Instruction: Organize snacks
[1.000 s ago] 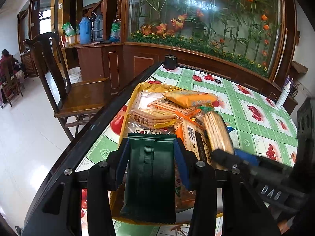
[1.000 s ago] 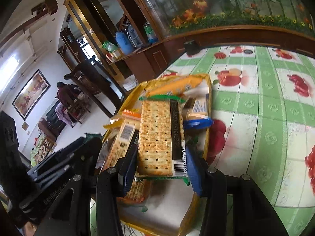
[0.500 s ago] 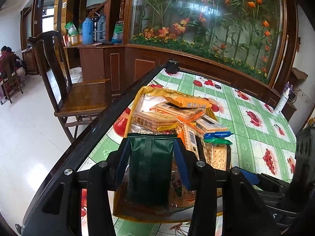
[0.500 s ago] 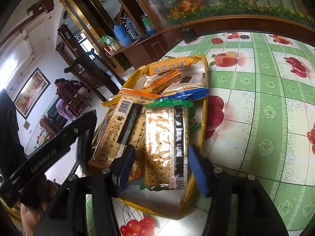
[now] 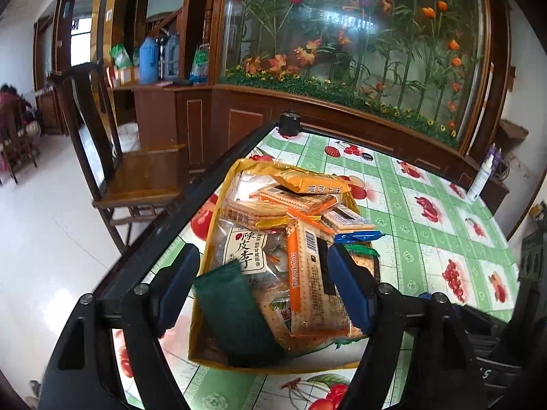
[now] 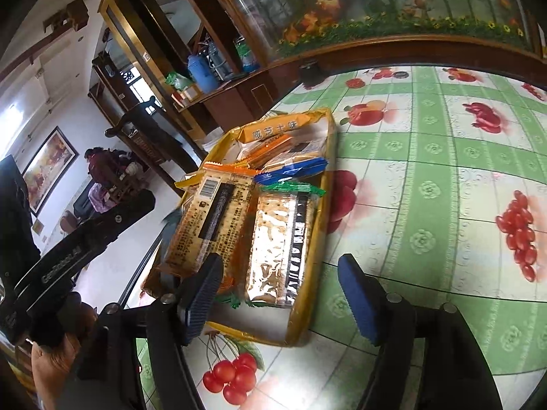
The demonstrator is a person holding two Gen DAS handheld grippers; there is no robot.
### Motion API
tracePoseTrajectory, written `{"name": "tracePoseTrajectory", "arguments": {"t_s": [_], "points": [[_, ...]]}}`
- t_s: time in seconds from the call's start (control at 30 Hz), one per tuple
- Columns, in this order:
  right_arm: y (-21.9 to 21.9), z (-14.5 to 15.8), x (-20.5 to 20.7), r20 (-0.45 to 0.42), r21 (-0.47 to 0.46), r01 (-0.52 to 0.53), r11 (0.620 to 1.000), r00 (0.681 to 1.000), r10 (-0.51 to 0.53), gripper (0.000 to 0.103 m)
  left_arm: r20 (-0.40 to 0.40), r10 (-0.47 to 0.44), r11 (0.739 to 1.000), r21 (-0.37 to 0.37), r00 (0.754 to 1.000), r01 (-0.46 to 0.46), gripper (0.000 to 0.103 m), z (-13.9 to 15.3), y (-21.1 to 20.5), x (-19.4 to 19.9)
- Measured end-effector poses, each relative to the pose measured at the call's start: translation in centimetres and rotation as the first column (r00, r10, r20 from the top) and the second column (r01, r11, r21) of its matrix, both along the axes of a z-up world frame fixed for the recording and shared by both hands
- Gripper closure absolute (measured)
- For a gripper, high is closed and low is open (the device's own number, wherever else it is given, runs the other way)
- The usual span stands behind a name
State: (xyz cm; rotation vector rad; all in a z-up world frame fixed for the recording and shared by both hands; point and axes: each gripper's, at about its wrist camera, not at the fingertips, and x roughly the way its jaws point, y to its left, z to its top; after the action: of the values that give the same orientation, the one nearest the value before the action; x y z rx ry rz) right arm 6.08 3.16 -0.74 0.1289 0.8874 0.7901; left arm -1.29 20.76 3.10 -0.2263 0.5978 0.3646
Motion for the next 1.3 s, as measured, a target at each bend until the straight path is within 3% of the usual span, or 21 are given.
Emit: {"name": "tracePoseTrajectory", "arguments": {"t_s": [0.2, 0.37, 0.57, 0.9, 0.97, 1.3], "points": [[-1.4, 1.7, -0.7, 0.039, 0.011, 0.025, 1.0, 0.999, -0.026, 0.027, 0.006, -0.005, 0.999, 0.044, 1.0, 0.004, 0.018, 1.4, -1.6, -1.1], [-2.8, 3.7, -2.1, 0.101, 0.008, 0.052, 0.999, 0.993, -0.053, 0.019, 0.021, -0.006, 0.997, 0.071, 1.0, 0.005, 0.018, 2.7, -2.7, -2.0], [-4.2, 5.3, -3.5, 0.176, -0.02, 0.083, 0.996, 0.981, -0.078, 0.013, 0.02, 0.058, 0.988, 0.143, 0.998, -0.06, 0.018, 3.5, -4.1, -3.6], [-6.5, 6.8, -6.2, 0.278, -0.037, 0.11, 0.993, 0.956, -0.095, 0.003, 0.045, 0.09, 0.986, 0.138, 0.995, -0.096, 0.016, 4.3, -5.5, -7.6], [-7.0, 6.9, -6.6, 0.284, -0.031, 0.112, 0.993, 0.954, -0.099, 0.003, 0.053, 0.092, 0.985, 0.138, 0.994, -0.098, 0.012, 4.6, -5.9, -8.3], [-7.6, 7.7, -8.9, 0.315, -0.025, 0.087, 0.996, 0.946, -0.075, 0.003, 0.097, 0.088, 0.985, 0.143, 0.991, -0.101, 0.012, 6.6, -7.1, -11.0]]}}
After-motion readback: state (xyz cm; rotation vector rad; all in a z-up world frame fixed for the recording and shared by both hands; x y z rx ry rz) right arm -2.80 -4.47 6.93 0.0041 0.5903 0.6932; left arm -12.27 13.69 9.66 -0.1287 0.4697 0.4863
